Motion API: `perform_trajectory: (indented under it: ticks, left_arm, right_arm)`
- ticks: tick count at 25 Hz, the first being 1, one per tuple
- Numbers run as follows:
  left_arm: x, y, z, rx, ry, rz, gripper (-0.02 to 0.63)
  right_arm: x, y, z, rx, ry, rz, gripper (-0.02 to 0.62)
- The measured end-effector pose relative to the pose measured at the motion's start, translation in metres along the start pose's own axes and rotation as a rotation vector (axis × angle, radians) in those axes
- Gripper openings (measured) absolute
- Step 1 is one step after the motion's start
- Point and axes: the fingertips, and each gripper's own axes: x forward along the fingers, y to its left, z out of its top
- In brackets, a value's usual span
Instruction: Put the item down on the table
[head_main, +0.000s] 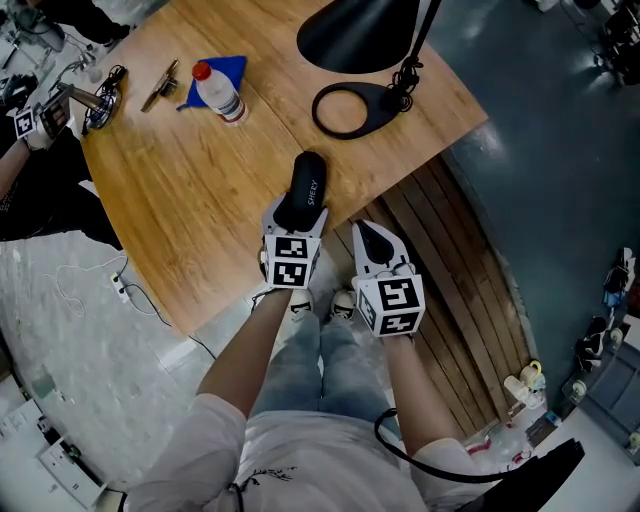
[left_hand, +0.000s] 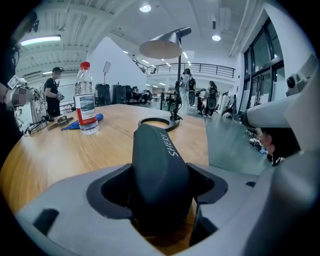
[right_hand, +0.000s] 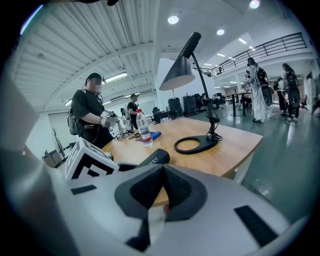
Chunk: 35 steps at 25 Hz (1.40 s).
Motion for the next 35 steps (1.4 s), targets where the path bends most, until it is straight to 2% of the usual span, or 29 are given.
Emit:
perform_trajectory:
  ticks: [14, 23, 26, 31, 35]
  left_arm:
    - [0.001, -0.002, -0.01, -0.001, 0.045, -0.004, 0.365]
    - [-0.01, 0.003, 0.001, 0.022, 0.007, 0.03, 0.365]
    - [-0.035, -0.005, 0.012, 0.024, -0.018, 0.023, 0.365]
    - [-0.102, -0.02, 0.058, 0.039, -0.141, -0.015, 0.364]
    - [-0.164, -0.04, 0.093, 0.075, -0.225, -0.04, 0.287]
  right_arm:
    - [0.001, 0.006, -0.001, -0.003, 0.012, 0.011, 0.002]
    - [0.004, 0.004, 0.003, -0.008, 0.004, 0.012, 0.002]
    - [-0.005, 0.004, 0.004, -0.022, 0.012, 0.005, 0.002]
    - [-0.034, 0.019, 0.027, -0.083, -0.001, 0.013, 0.002]
    - [-0.074, 0.039, 0.052, -0.122, -0.025, 0.012, 0.002]
